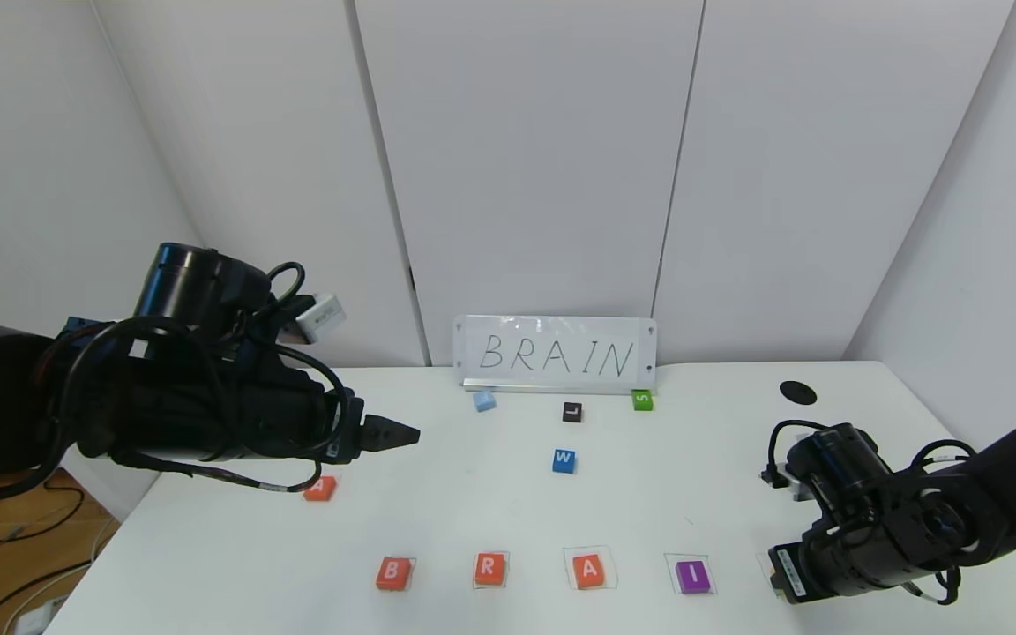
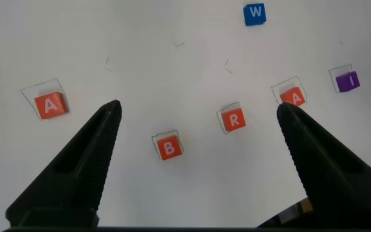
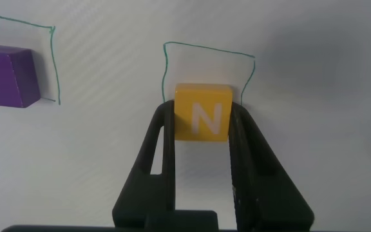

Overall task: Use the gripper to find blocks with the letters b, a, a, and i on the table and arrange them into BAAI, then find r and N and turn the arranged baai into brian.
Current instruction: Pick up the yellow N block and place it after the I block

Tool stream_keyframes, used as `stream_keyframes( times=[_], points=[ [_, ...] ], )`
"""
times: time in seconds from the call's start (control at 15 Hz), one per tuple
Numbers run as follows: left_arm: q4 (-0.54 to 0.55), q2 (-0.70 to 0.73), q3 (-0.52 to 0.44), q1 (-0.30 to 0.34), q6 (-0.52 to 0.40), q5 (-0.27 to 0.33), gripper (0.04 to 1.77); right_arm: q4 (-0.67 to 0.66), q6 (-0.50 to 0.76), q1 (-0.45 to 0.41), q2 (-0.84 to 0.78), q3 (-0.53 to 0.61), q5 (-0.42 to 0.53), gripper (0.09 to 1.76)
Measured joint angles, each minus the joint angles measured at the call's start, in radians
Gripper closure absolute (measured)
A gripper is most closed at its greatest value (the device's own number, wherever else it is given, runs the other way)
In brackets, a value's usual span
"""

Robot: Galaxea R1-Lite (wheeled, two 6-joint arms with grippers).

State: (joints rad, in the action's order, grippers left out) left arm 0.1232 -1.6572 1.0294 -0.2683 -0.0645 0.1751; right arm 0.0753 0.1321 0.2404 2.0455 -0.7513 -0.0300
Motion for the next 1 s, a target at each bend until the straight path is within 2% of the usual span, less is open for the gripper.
stream_keyframes(
  times=[0.07, 0.2, 0.47, 0.67, 1.0],
  points=[
    [0.000, 0.000, 0.000, 0.000, 0.000, 0.000, 0.09, 0.000, 0.000, 0.000, 0.000, 0.000, 0.000, 1.29],
    [0.000, 0.000, 0.000, 0.000, 0.000, 0.000, 0.09, 0.000, 0.000, 0.000, 0.001, 0.000, 0.000, 1.02],
    [0.000, 0.000, 0.000, 0.000, 0.001, 0.000, 0.09, -0.001, 0.000, 0.000, 0.001, 0.000, 0.000, 0.67],
    [0.000, 0.000, 0.000, 0.000, 0.001, 0.000, 0.09, 0.000, 0.000, 0.000, 0.001, 0.000, -0.001, 0.50],
    [0.000, 0.001, 0.000, 0.000, 0.000, 0.000, 0.09, 0.000, 0.000, -0.001, 0.002, -0.006, 0.001, 0.33]
  ],
)
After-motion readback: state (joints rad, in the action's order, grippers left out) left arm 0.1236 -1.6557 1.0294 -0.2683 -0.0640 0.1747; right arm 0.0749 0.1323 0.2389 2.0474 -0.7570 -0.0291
